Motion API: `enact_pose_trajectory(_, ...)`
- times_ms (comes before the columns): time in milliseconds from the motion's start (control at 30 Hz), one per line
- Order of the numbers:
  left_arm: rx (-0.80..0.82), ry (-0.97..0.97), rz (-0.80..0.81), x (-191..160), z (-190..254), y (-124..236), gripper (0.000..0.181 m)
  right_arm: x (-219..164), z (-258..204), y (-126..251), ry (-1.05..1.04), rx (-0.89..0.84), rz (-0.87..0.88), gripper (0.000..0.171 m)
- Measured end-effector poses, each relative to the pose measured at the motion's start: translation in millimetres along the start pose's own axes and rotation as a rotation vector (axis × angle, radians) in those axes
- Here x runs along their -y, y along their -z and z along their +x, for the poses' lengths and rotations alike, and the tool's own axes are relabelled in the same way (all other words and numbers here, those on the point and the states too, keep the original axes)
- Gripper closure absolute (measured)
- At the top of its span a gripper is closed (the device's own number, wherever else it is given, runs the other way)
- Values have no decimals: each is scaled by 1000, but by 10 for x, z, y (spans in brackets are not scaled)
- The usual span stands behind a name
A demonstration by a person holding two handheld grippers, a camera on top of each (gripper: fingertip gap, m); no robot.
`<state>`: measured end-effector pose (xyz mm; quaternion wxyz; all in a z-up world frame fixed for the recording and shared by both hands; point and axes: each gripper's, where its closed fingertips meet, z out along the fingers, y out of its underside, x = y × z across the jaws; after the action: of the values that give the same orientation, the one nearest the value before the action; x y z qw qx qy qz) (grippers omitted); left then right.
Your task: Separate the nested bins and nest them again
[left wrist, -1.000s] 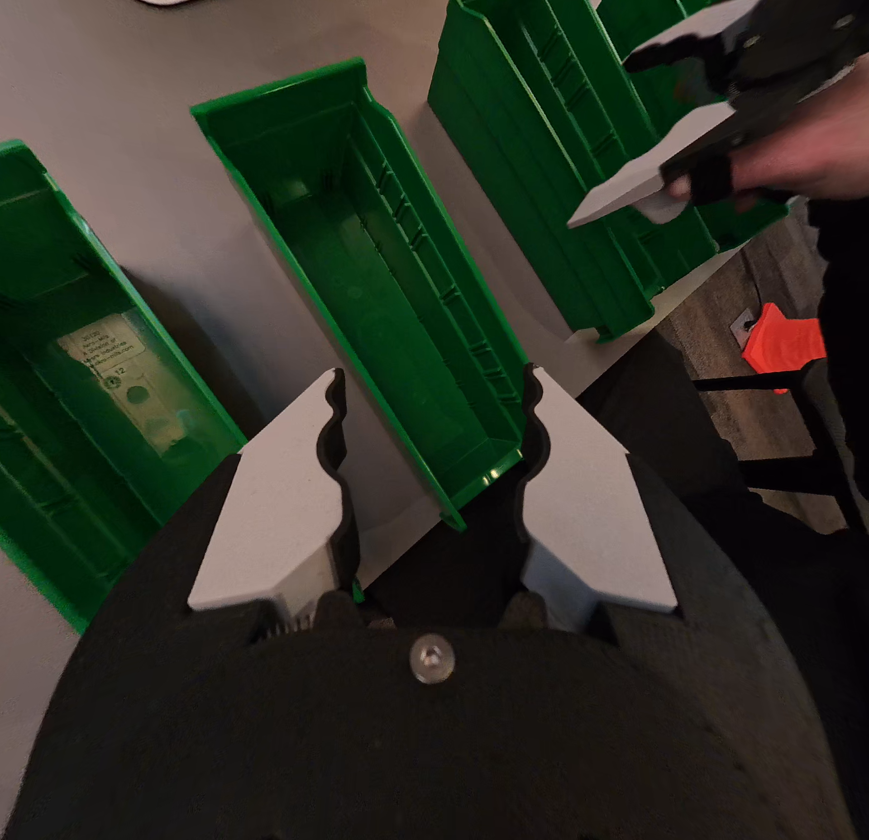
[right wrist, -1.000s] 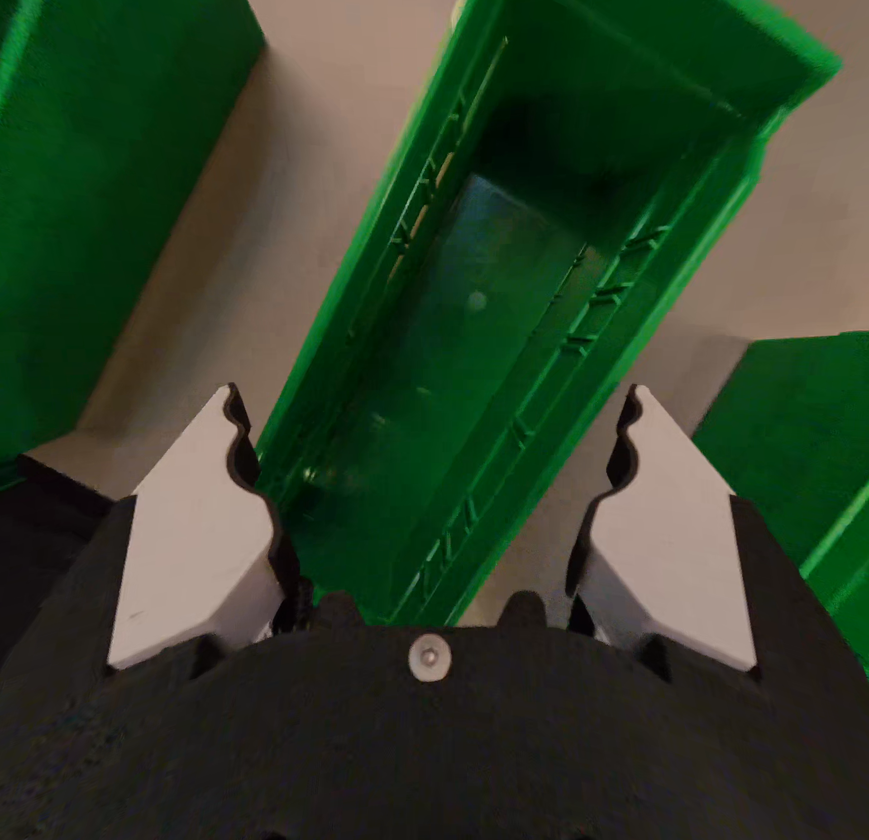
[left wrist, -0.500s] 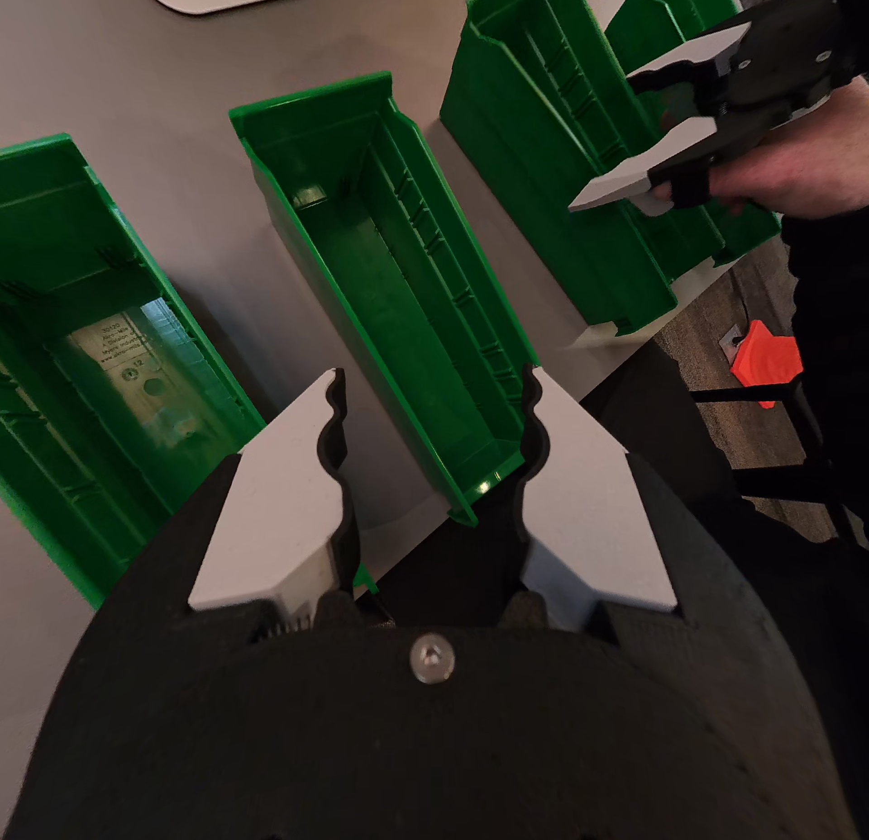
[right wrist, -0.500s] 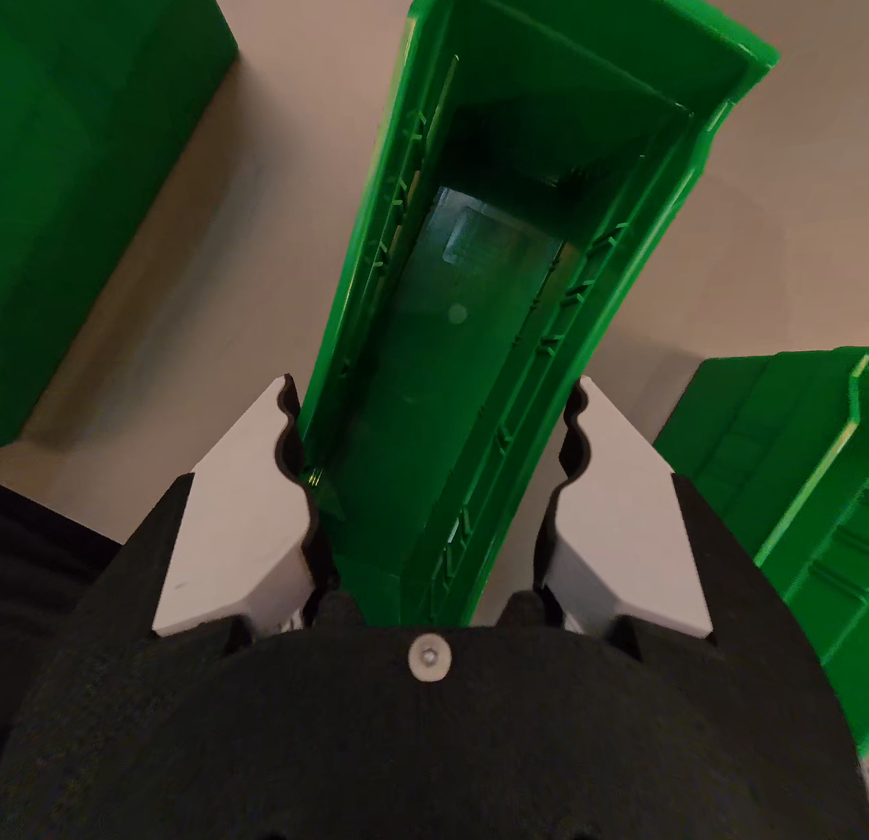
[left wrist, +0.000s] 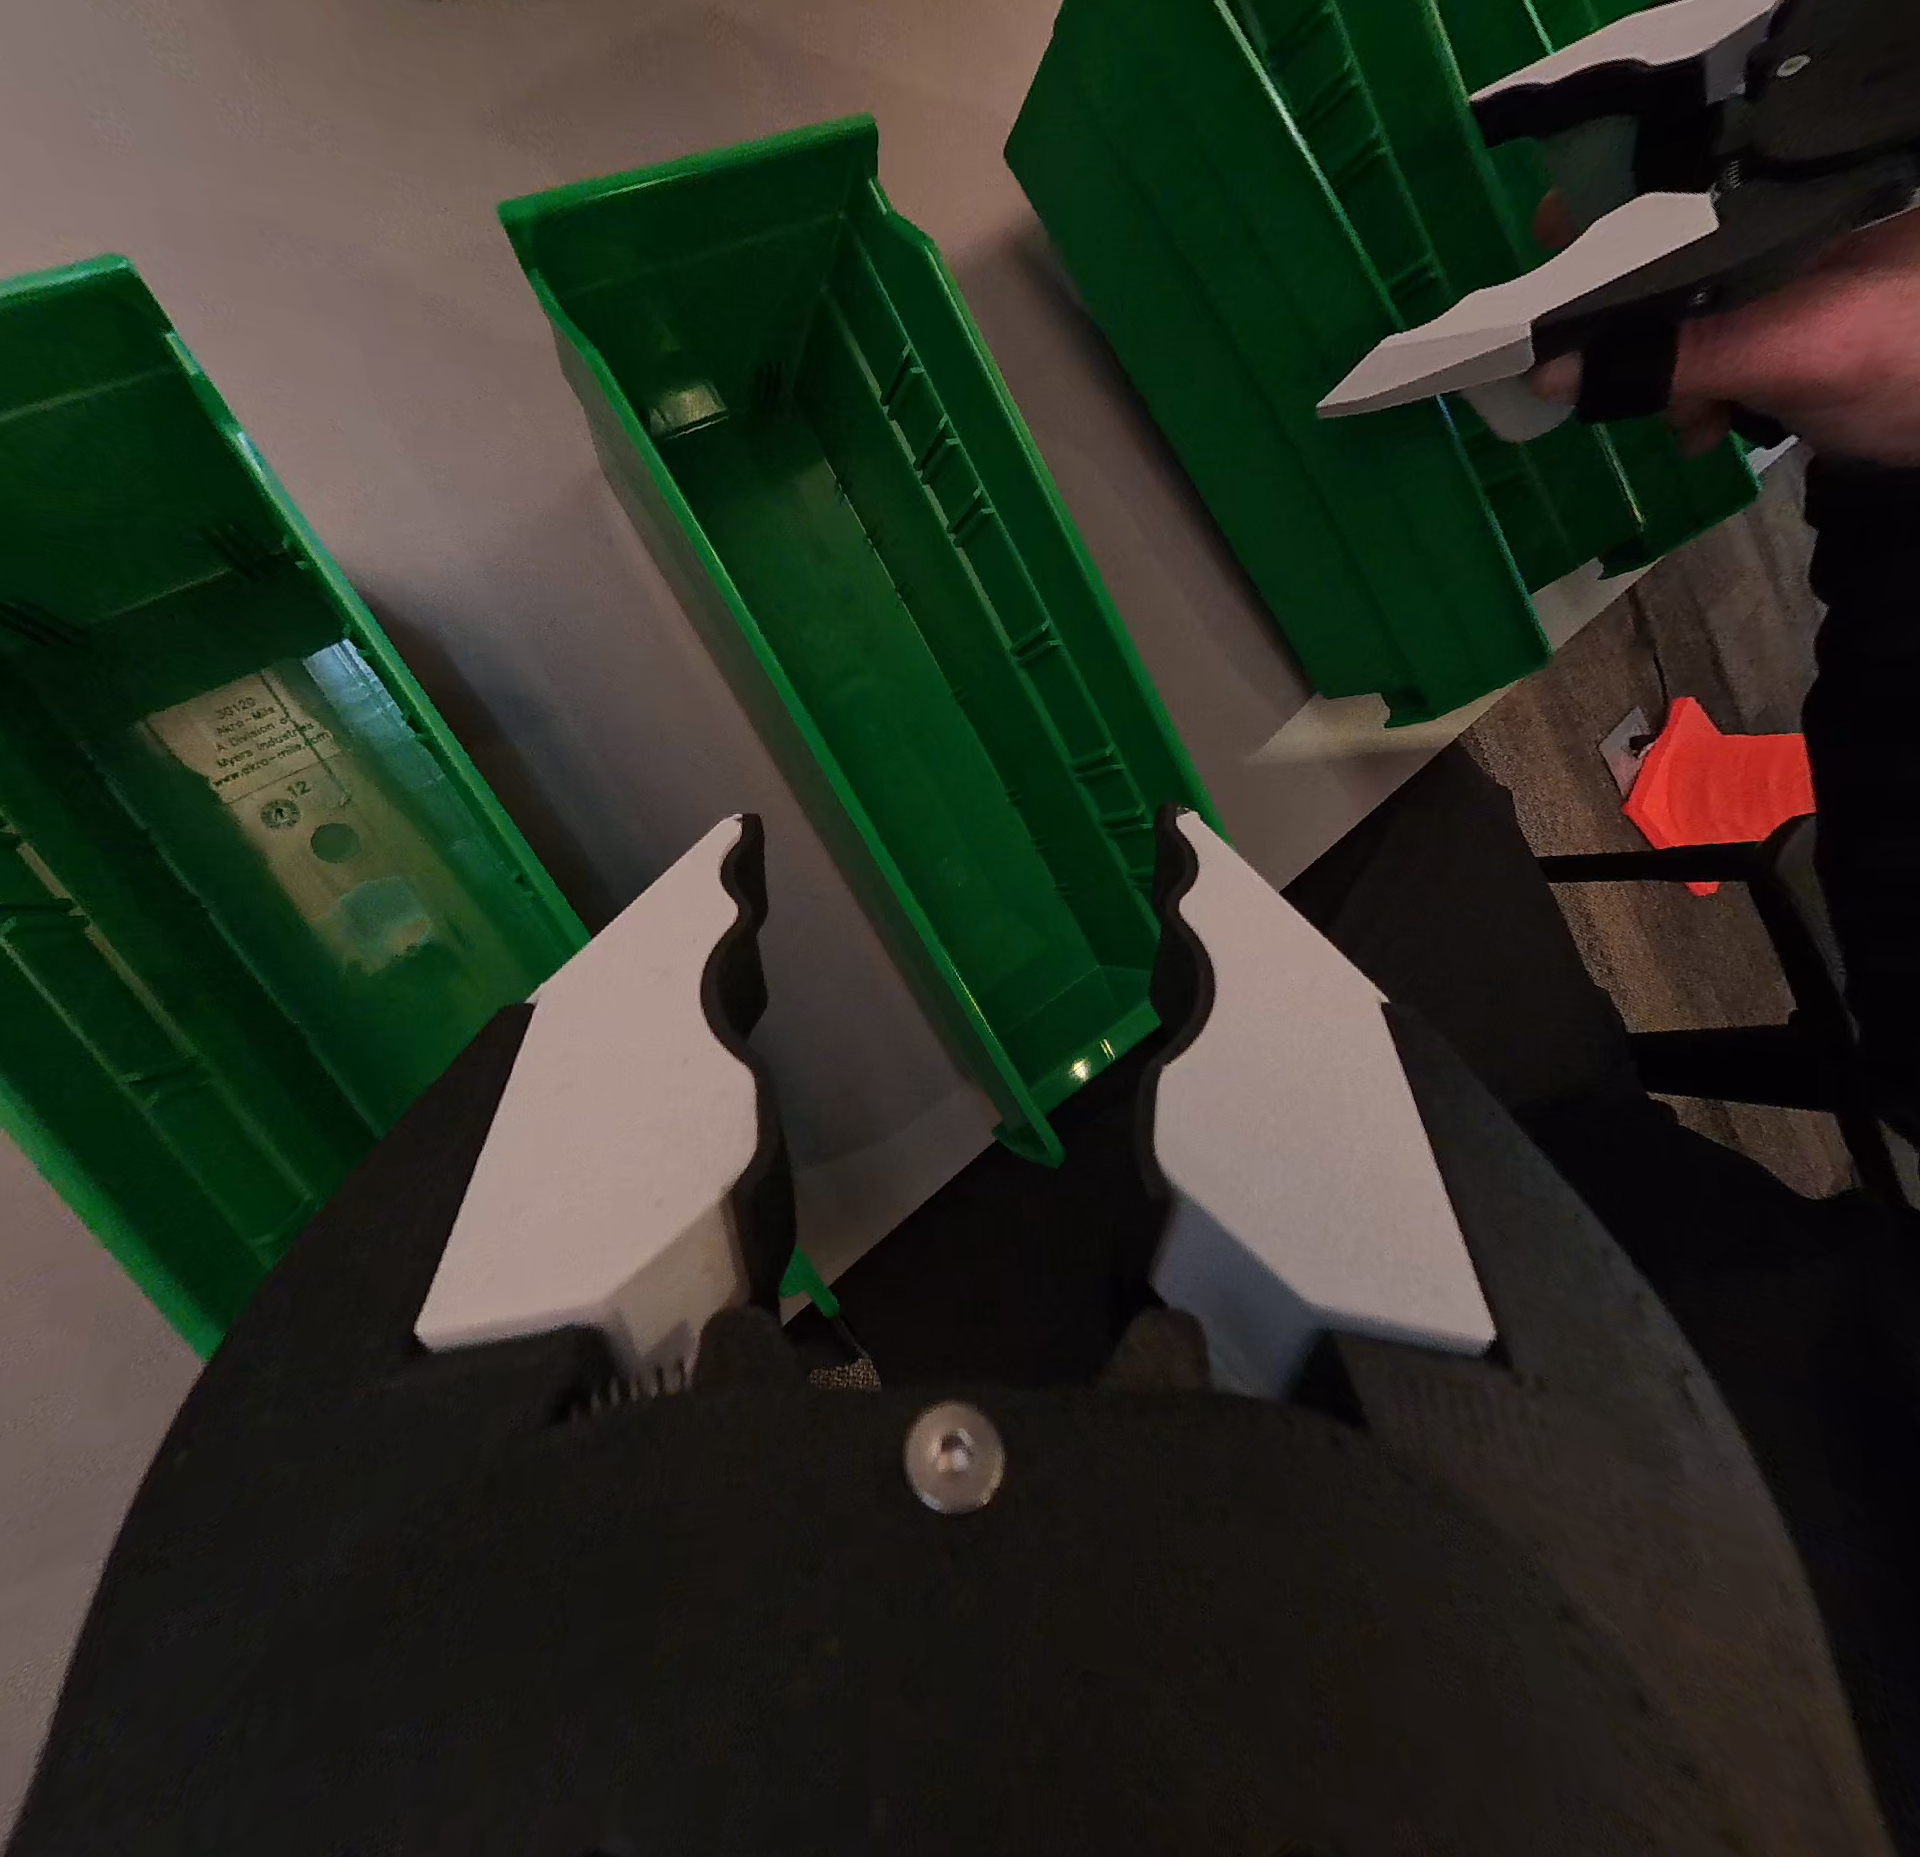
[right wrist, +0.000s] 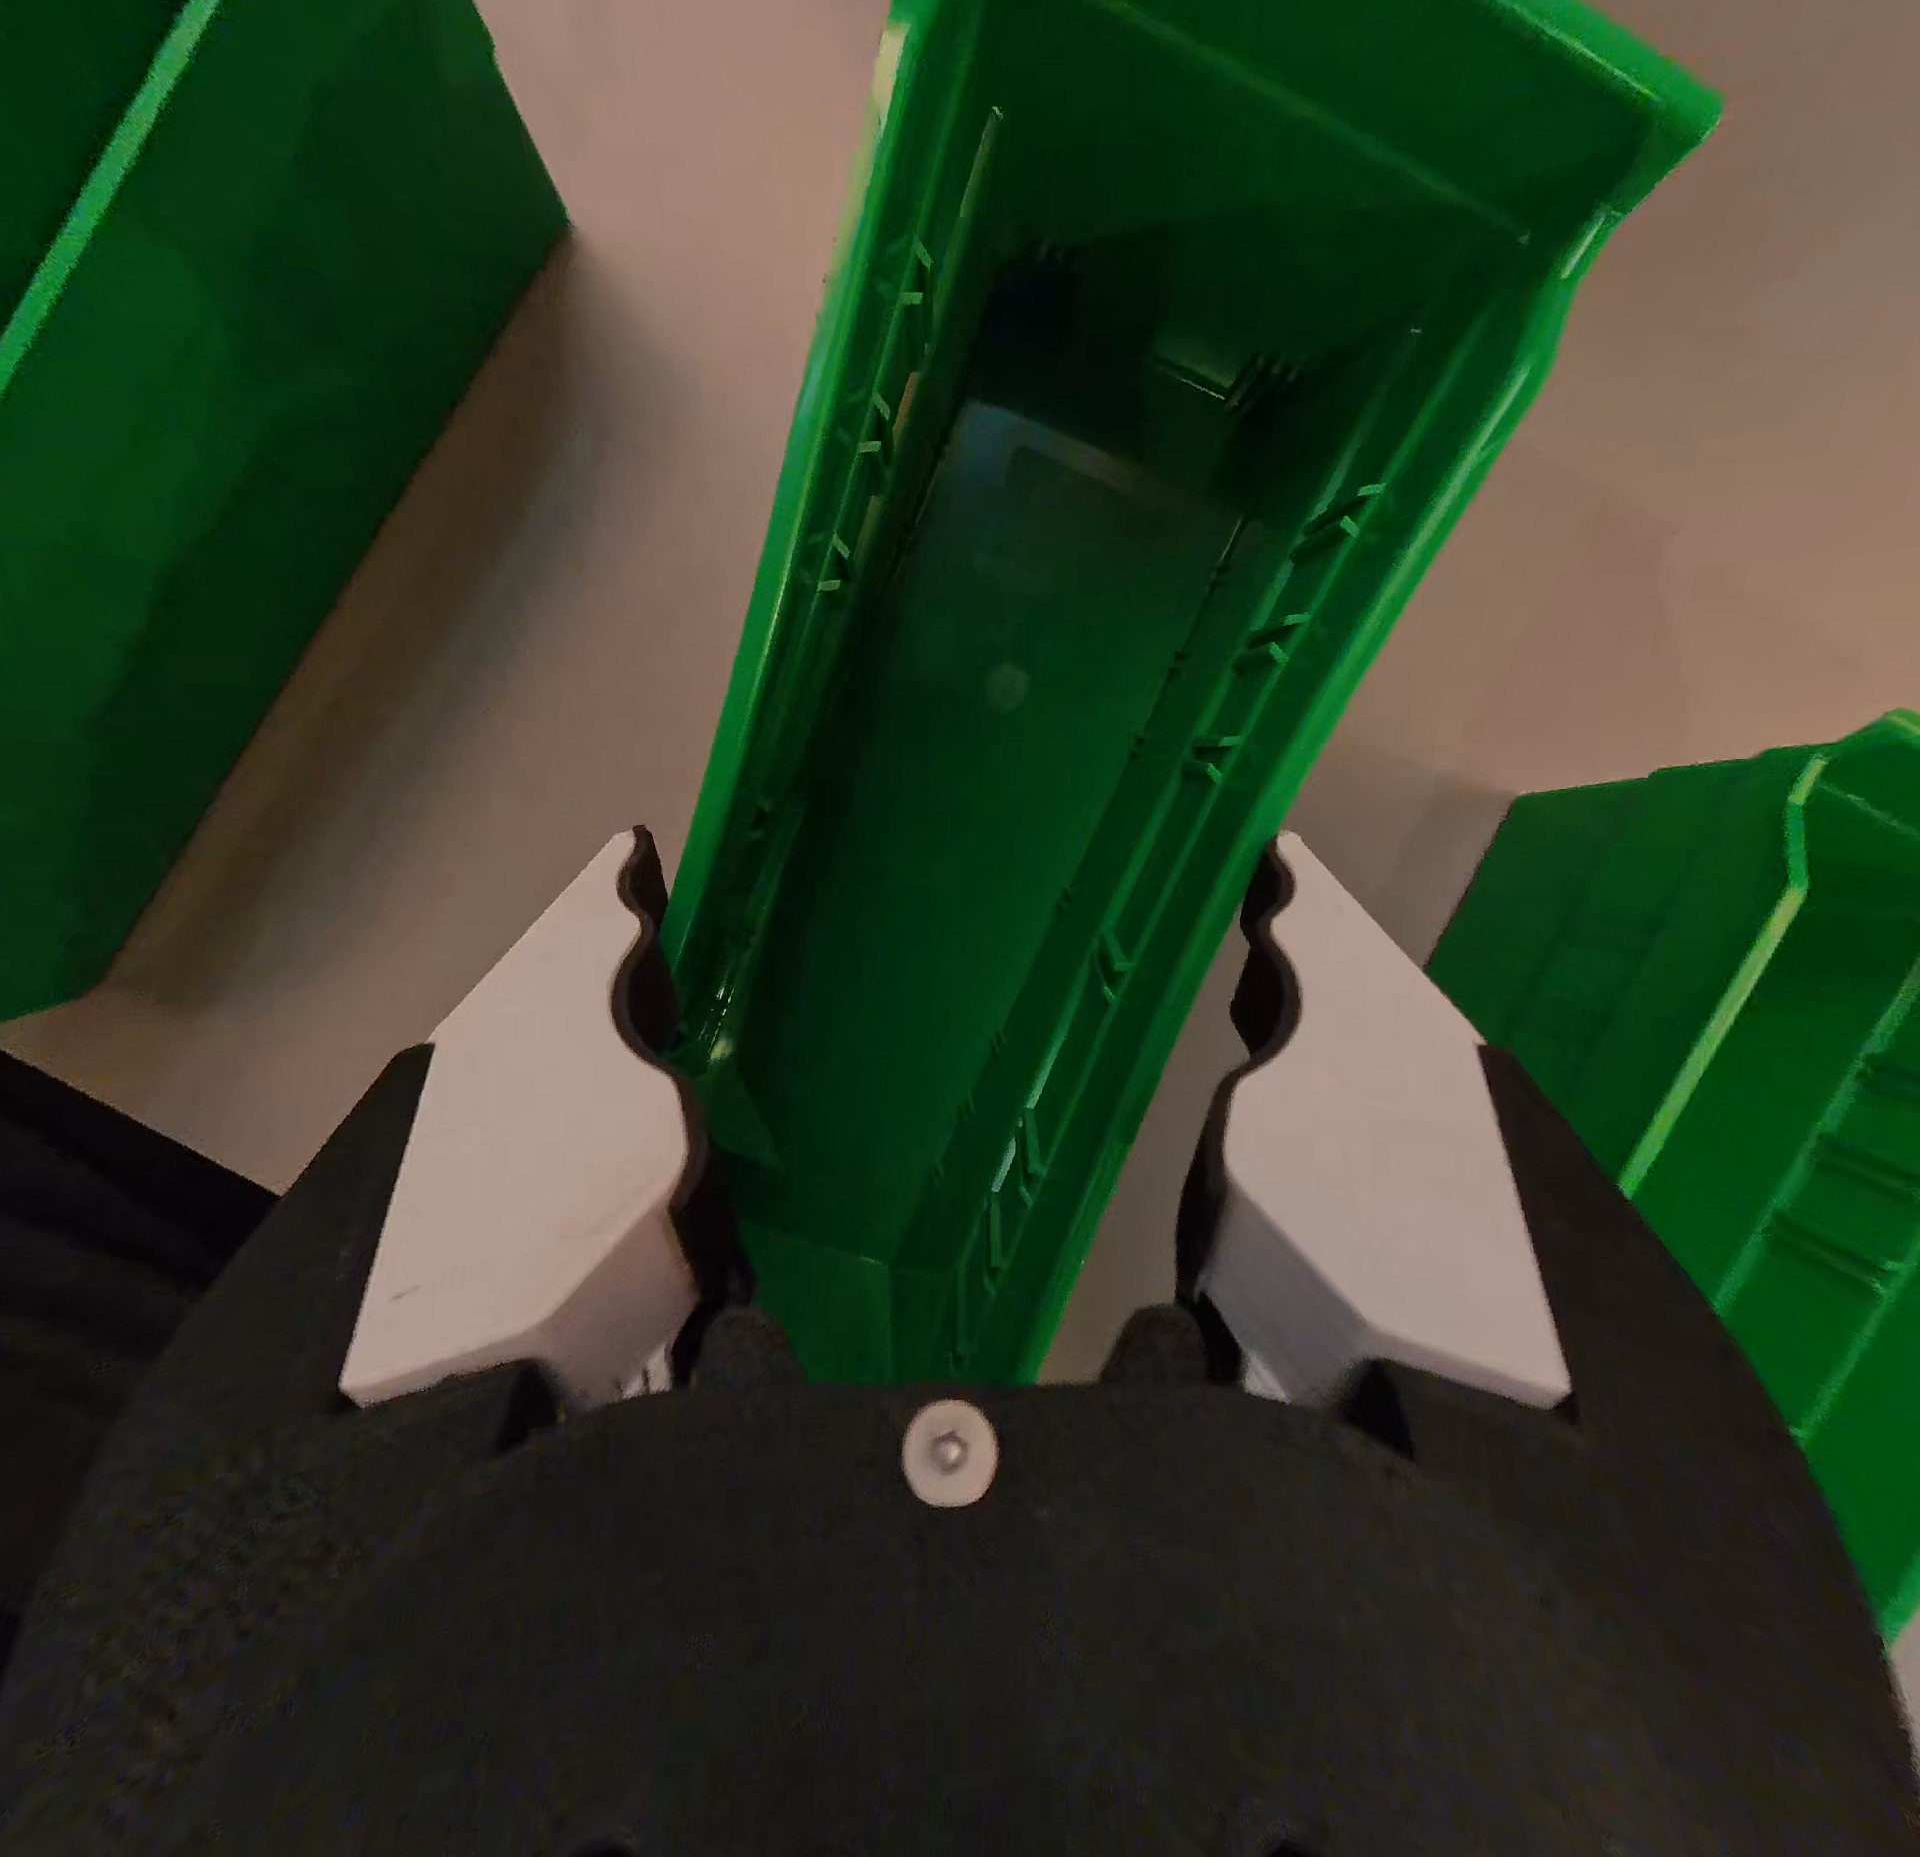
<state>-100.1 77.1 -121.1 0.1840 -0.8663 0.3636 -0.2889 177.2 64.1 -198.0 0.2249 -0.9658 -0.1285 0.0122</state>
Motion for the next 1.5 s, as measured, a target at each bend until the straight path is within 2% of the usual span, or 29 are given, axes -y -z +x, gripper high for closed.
enact_pose_trajectory(233, -3, -1, -3, -4, -1, -8, 107, -81, -17, -77, -12, 9, -15, 62)
enact_pose_trajectory(667, -2, -8, -10, -12, 22, -22, 107, -40, 64, 141, -53, 43, 43, 65)
enact_pose_trajectory(833, -1, 1, -1, -3, -9, 2, 108, 127, 196, 571, -72, 68, 138, 66)
enact_pose_trajectory(967, -2, 3, 0, -7, -21, 7, 107, 223, 417, 1132, -64, 55, 213, 66)
enact_pose_trajectory(1100, 0, 10, -1, -15, -45, 7, 108, 175, 767, 1701, -44, -14, 235, 65)
enact_pose_trajectory(1167, 1, 9, -1, -11, -39, 1, 108, 79, 979, 1851, -48, -59, 216, 65)
enact_pose_trajectory(1267, 1, 2, -9, -14, -13, -21, 108, -137, 1258, 1829, -58, -106, 159, 64)
enact_pose_trajectory(1433, 3, -4, -21, -27, 22, -65, 108, -570, 1518, 1439, -63, -166, 34, 63)
enact_pose_trajectory(1500, 5, -5, -29, -37, 23, -90, 108, -679, 1527, 1255, -92, -135, 23, 63)
